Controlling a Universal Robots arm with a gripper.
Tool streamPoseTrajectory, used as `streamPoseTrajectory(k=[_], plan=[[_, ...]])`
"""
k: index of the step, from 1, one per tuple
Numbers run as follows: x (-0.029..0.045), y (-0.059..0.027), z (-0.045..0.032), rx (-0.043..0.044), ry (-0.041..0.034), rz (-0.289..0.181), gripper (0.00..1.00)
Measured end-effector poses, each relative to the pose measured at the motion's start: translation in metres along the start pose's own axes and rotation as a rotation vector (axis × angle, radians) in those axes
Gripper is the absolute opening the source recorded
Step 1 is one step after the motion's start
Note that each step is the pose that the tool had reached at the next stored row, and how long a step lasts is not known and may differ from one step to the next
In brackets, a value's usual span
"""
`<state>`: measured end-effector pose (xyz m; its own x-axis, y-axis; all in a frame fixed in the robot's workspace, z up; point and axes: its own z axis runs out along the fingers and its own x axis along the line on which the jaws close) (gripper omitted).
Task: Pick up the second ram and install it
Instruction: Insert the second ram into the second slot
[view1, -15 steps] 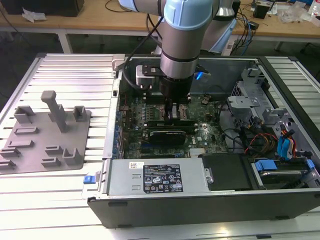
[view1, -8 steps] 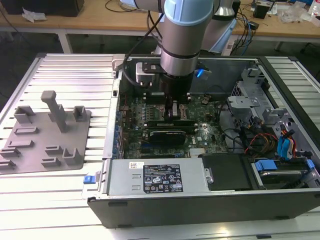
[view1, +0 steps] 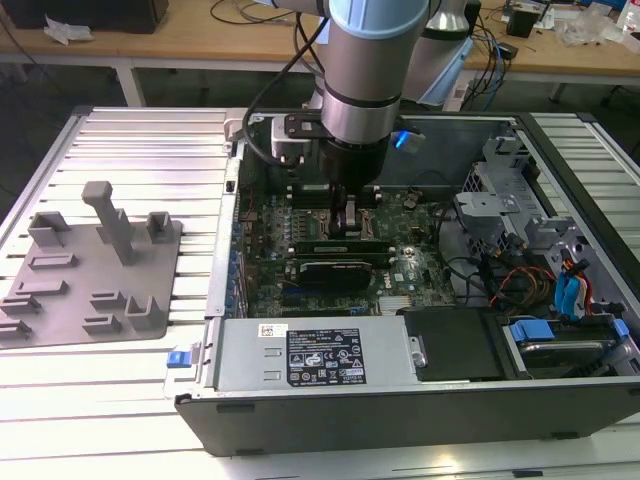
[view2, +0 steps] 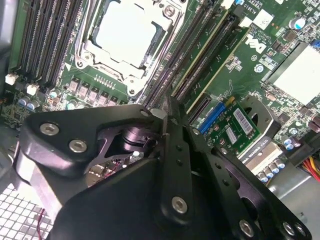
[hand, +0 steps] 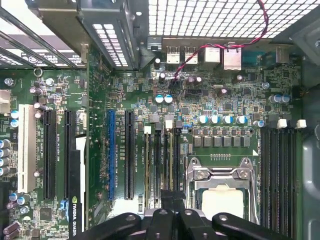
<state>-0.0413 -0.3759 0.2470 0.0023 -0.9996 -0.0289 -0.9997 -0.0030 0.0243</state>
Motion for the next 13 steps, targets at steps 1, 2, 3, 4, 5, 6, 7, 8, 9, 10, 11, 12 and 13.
streamPoseTrajectory(k=[1,2,3,4,5,6,7,8,9,10,11,12,13], plan=[[0.0000,0.0000,-0.0001,-0.0001,0.0001,0.000,0.08],[0.0000,0.0000,-0.0002,0.0000,0.0001,0.000,0.08],[0.0000,0.0000,-0.0003,-0.0001,0.0001,0.000,0.08],[0.0000,-0.0006,-0.0004,-0.0002,0.0002,0.000,0.08],[0.0001,-0.0033,-0.0005,-0.0002,0.0004,0.000,0.08],[0.0000,-0.0069,-0.0003,0.0000,0.0001,0.000,0.08],[0.0000,-0.0080,-0.0003,0.0000,0.0001,0.000,0.08],[0.0000,-0.0089,-0.0003,0.0000,-0.0001,0.000,0.08],[-0.0001,-0.0103,-0.0003,-0.0001,-0.0002,0.000,0.08],[-0.0001,-0.0114,-0.0003,0.0000,-0.0003,0.000,0.08],[-0.0005,-0.0124,-0.0003,-0.0001,-0.0004,0.000,0.08],[-0.0009,-0.0125,-0.0005,-0.0001,-0.0004,0.000,0.08],[-0.0011,-0.0126,-0.0010,-0.0001,-0.0003,0.000,0.08]])
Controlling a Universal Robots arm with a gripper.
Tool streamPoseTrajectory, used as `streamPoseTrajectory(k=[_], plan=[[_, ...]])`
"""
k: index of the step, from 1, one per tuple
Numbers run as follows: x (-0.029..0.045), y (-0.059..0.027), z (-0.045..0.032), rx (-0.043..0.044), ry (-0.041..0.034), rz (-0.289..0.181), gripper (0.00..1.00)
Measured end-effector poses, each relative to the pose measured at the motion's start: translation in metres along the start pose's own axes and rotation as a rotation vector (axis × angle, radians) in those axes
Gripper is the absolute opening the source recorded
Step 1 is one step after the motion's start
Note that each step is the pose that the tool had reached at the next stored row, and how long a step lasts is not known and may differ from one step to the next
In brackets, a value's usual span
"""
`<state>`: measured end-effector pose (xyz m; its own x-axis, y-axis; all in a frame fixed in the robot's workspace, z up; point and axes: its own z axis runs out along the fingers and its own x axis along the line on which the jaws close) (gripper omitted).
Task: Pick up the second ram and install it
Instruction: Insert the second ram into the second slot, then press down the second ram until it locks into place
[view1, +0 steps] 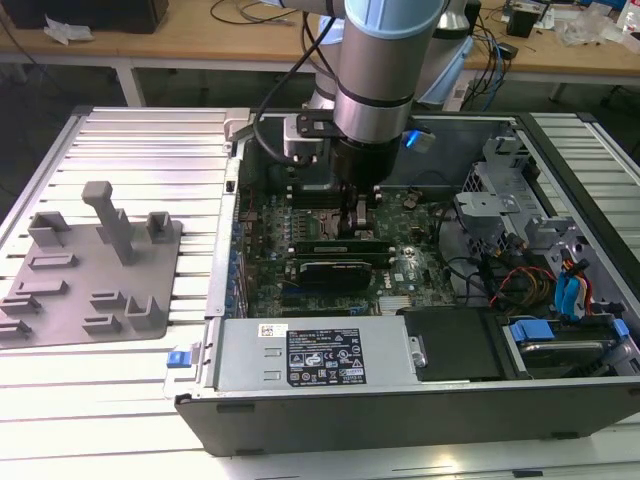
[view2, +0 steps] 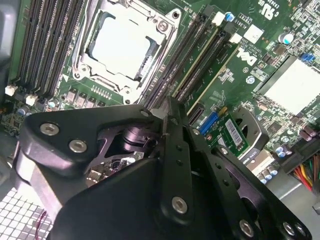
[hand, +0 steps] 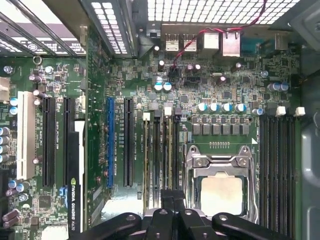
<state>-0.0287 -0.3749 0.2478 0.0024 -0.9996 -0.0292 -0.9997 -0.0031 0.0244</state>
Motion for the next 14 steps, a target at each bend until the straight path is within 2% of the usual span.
streamPoseTrajectory(k=[14], plan=[[-0.0001,0.0001,-0.0017,-0.0001,0.0000,-0.005,0.08]])
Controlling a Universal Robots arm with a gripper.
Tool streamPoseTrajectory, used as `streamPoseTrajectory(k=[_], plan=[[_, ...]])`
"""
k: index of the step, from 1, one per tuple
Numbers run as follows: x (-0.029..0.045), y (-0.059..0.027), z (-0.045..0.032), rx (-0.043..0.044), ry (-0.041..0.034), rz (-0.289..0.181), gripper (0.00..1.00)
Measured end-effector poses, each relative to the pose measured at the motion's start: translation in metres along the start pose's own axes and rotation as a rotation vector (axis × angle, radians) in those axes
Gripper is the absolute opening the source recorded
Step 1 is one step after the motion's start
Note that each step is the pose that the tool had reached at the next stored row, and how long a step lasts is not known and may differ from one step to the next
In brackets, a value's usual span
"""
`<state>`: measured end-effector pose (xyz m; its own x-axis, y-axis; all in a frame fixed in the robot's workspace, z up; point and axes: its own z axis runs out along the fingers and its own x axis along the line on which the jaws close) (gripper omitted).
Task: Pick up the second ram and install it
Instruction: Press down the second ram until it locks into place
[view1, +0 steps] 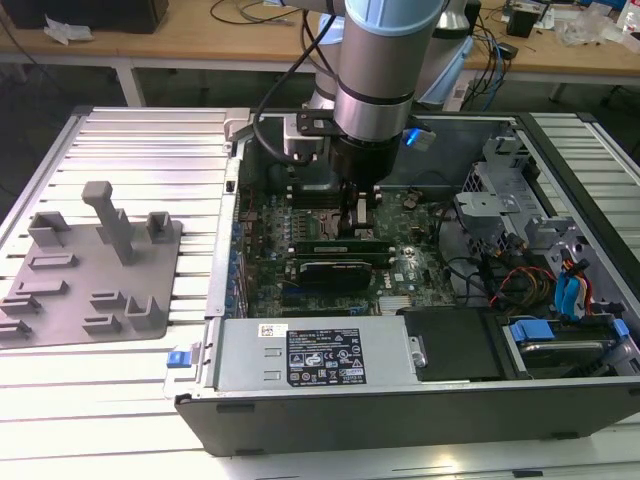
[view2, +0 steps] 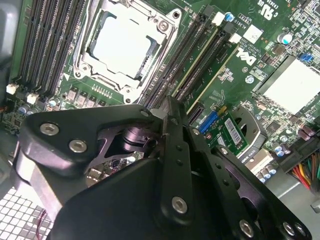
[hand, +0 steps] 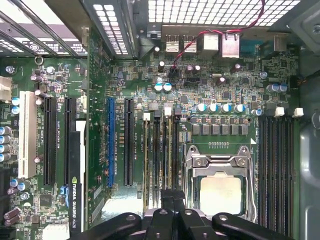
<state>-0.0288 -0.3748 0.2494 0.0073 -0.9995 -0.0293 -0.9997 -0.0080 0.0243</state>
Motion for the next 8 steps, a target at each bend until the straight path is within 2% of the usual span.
streamPoseTrajectory(k=[4,8], plan=[[0.0000,0.0000,0.0000,0.0000,0.0000,-0.002,0.08],[0.0000,-0.0070,-0.0001,-0.0001,0.0000,-0.003,0.08]])
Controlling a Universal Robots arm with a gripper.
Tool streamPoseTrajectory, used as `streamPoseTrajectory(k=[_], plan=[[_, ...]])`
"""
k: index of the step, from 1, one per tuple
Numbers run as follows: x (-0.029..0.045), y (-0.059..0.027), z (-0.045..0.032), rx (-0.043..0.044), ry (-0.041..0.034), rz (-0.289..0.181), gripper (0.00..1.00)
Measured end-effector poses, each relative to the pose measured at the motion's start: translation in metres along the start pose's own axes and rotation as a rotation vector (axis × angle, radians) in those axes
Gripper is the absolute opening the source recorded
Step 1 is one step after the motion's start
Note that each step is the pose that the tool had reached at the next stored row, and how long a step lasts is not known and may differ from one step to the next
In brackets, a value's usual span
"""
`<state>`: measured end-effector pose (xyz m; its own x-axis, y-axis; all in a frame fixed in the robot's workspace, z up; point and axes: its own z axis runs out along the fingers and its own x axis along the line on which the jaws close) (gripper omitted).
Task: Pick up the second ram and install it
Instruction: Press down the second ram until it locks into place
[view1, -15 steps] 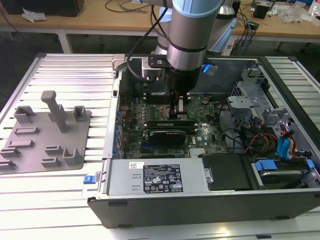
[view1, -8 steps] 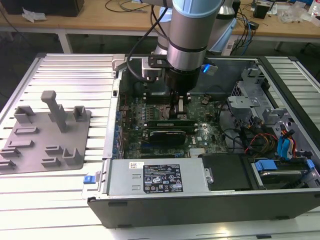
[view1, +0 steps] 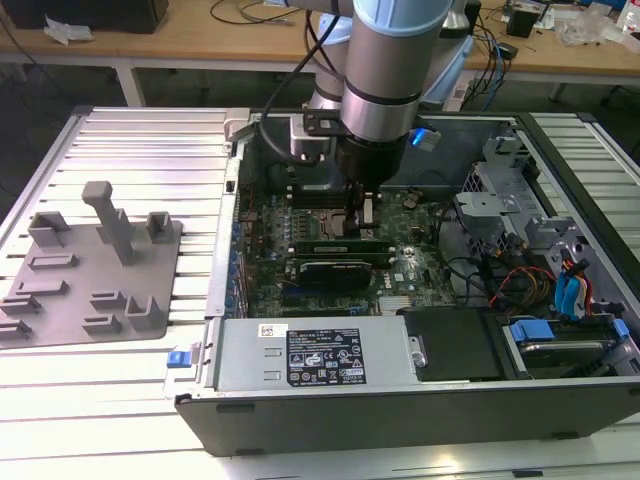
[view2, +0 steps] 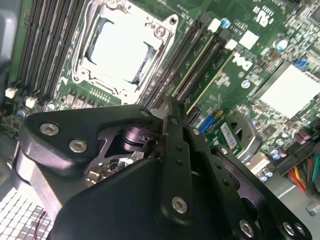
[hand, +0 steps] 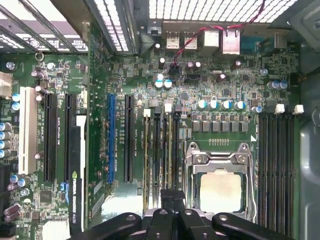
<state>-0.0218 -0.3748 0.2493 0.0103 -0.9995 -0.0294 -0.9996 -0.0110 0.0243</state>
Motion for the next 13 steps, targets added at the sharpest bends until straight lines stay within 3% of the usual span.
streamPoseTrajectory(k=[3,9,13], plan=[[0.0002,-0.0147,-0.0001,-0.0003,0.0000,0.000,0.08],[0.0003,-0.0281,-0.0004,-0.0004,0.0000,0.000,0.08],[0.0005,-0.0443,-0.0007,-0.0006,-0.0001,0.000,0.08]])
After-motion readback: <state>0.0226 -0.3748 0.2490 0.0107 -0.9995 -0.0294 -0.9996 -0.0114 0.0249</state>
